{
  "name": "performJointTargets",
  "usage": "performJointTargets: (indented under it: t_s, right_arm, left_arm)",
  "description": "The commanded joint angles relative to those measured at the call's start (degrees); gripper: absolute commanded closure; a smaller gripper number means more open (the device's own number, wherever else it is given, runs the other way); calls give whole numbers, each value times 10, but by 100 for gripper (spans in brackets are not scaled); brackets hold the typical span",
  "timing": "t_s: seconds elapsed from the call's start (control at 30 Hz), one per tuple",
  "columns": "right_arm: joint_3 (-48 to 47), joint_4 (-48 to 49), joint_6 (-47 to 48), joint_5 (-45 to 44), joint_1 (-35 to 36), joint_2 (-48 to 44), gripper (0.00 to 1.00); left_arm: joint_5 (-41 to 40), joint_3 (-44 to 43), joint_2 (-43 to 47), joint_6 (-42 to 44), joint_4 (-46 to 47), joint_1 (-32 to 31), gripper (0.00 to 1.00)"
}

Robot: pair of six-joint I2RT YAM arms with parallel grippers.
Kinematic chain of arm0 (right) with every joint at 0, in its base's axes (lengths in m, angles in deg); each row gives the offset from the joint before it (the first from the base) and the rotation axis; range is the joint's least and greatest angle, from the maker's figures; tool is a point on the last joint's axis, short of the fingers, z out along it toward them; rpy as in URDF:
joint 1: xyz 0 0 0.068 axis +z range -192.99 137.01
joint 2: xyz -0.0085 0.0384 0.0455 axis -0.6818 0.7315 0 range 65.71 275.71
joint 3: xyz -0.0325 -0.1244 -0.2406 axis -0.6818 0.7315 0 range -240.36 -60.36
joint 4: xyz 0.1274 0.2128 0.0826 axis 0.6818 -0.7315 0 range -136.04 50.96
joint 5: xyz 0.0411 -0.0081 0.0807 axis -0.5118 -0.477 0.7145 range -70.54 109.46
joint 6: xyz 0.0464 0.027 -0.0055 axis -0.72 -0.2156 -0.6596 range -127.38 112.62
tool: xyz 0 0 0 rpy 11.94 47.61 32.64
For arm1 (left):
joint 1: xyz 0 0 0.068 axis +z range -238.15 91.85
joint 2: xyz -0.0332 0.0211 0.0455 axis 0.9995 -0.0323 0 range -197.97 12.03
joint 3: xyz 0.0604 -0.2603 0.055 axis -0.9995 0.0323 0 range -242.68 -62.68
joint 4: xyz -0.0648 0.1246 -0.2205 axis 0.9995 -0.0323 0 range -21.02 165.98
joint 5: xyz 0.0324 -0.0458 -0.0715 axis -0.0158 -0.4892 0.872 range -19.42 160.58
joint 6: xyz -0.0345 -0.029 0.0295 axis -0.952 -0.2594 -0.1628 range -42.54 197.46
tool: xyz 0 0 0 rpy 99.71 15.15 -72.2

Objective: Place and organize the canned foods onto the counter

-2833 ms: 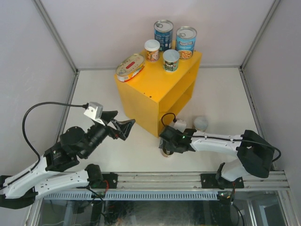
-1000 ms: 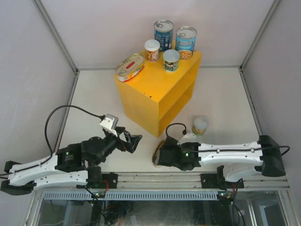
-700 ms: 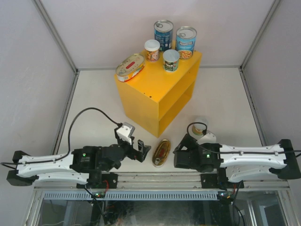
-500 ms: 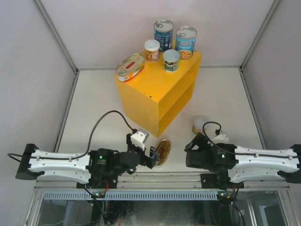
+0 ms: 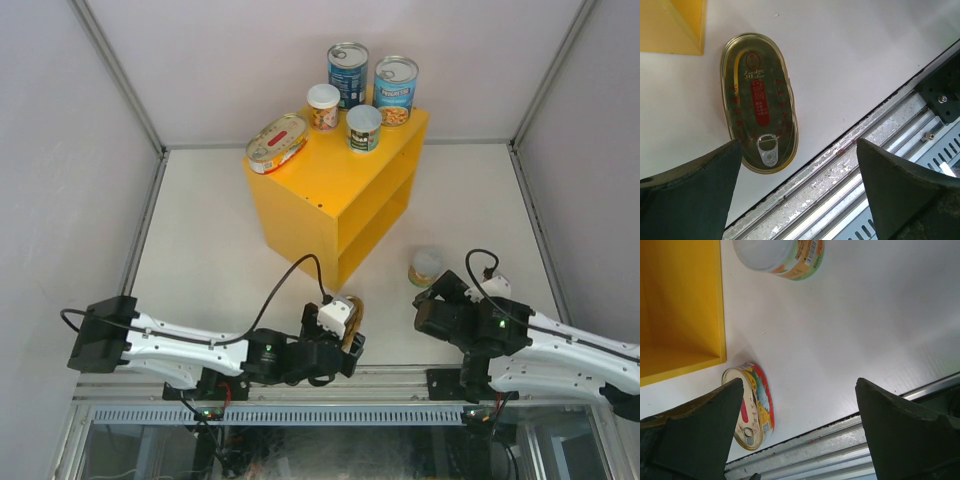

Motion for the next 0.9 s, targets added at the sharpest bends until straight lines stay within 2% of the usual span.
performJointTargets:
  t_s: [0.0,0.27,0.7,0.87]
  right_arm:
    - [-3,44,93,-3,-38,-14,8]
    - [-4,77,136,11,-61,-16,8]
    - [2,81,139,11,-68,-16,8]
    - [4,87,148,13,-72,-16,9]
  left_arm:
    - [-11,5,-15,-10,38,-1,0]
    - [-8,34,-36,-25,49,17,0]
    - [17,26,-91,12,86,55,0]
    - [1,22,-112,4,91,56,0]
